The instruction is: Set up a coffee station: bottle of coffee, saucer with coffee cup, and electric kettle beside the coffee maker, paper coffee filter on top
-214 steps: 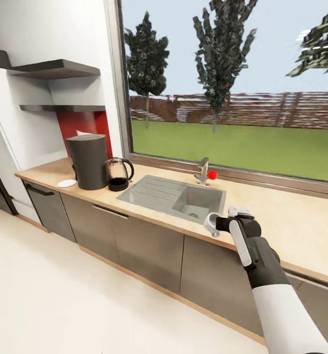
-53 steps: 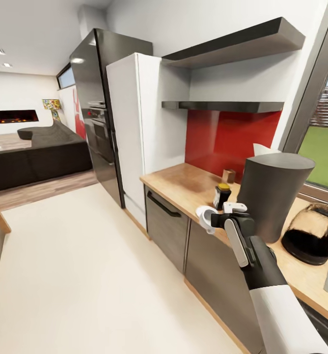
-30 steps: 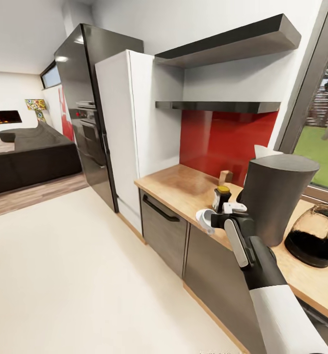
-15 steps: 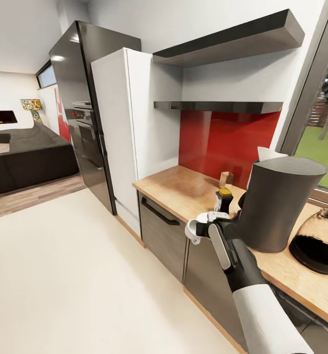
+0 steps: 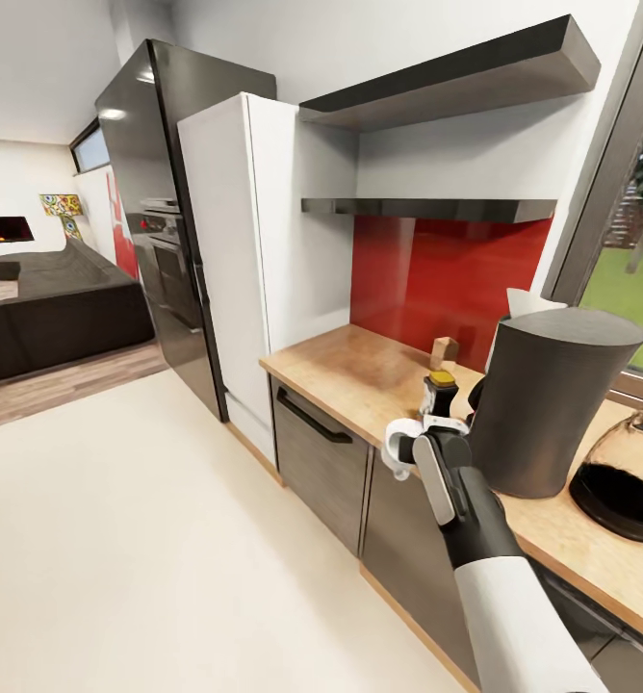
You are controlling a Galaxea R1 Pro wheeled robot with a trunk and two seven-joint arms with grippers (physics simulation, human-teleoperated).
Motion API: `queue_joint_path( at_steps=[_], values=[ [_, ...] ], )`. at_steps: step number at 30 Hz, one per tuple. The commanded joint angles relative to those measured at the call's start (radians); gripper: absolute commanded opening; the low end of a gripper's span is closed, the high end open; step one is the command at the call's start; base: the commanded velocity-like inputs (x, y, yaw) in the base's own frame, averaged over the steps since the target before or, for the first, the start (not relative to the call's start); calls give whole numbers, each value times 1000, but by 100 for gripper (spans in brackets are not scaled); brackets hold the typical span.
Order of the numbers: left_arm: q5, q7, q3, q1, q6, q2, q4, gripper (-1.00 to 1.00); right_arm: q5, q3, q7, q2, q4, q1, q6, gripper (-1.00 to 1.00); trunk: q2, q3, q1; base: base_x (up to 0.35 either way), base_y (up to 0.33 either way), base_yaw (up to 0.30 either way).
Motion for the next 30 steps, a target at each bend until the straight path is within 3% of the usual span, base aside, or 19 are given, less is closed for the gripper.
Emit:
queue_joint_path(
  at_steps=[1, 9, 15, 30],
  values=[
    [9, 2, -7, -1, -3, -1, 0, 100, -8, 0, -15, 5, -2, -1, 2, -100, -1, -2, 0, 0, 0, 0],
    [9, 0, -7, -1, -3, -1, 0, 100, -7, 3, -36, 15, -12, -2, 3, -100, -1, -2, 0, 52, 0, 0],
    [8, 1, -7, 0, -3, -3, 0, 100, -11, 3, -130, 15, -36, -2, 1, -100, -1, -2, 0, 175, 0, 0],
    [7, 0, -7, -1, 2, -4, 0, 100, -9, 6, -139, 15, -77, -2, 3, -100, -1, -2, 0, 106, 0, 0]
  ],
)
